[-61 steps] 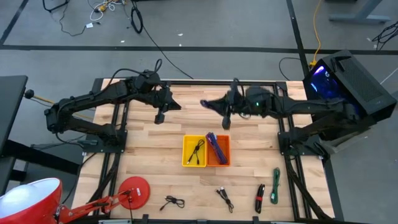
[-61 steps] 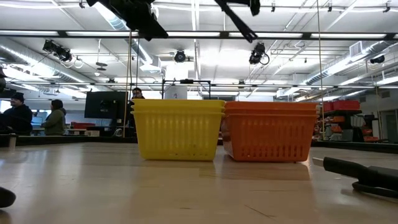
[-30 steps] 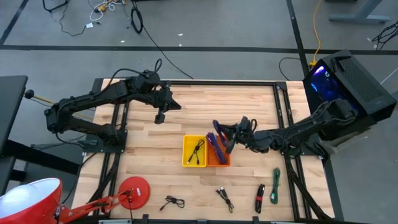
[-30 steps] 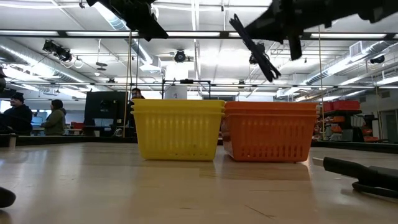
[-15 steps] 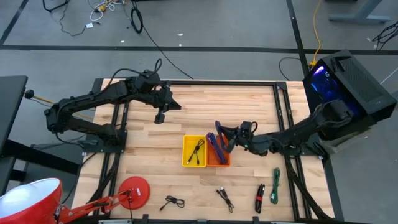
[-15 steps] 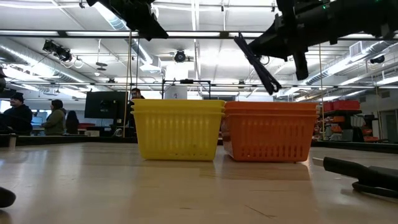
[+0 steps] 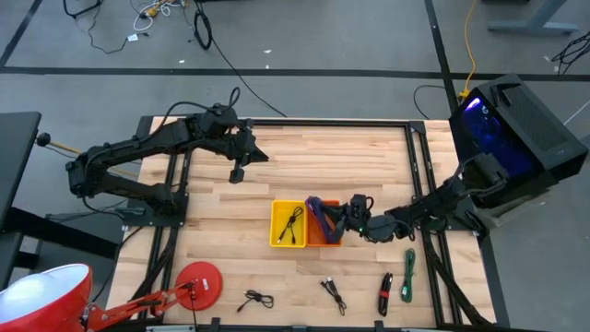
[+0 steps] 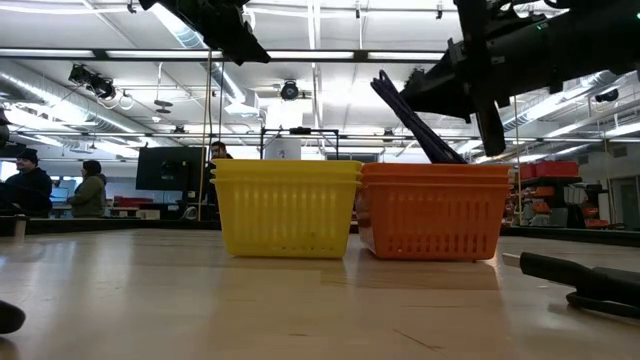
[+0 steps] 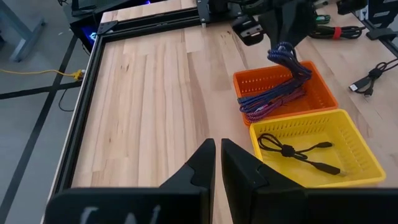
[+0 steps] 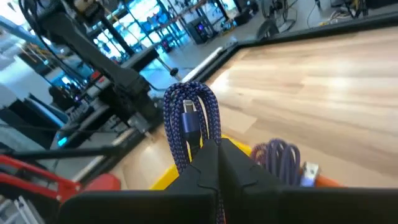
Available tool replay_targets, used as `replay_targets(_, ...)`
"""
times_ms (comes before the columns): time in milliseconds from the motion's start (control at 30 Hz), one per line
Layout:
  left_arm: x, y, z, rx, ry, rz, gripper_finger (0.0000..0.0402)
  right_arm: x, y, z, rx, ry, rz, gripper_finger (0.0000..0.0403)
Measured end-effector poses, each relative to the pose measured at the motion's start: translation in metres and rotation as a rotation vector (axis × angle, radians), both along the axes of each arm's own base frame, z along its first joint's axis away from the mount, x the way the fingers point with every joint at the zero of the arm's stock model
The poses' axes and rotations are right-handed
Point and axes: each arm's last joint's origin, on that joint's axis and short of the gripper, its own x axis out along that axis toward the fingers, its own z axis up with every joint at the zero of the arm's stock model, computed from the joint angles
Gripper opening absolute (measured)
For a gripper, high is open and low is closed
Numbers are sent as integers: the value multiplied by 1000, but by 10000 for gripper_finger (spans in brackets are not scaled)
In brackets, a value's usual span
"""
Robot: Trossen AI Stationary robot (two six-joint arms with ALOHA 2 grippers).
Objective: Pick & Place USB Port
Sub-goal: Put the blue patterned charger cable into the orange bin
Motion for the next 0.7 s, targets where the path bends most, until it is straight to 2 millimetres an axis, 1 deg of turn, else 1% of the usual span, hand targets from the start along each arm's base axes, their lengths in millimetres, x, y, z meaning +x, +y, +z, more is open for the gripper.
replay_targets(200,0,0,0,1,0,-1,32,-3,3,-8,30,55,7,0)
replay_targets(500,0,0,0,0,0,0,32,-4,3,-10,25,82,20,1)
replay_targets(700,0,0,0,0,0,0,32,-4,3,-11,16,91,37,33)
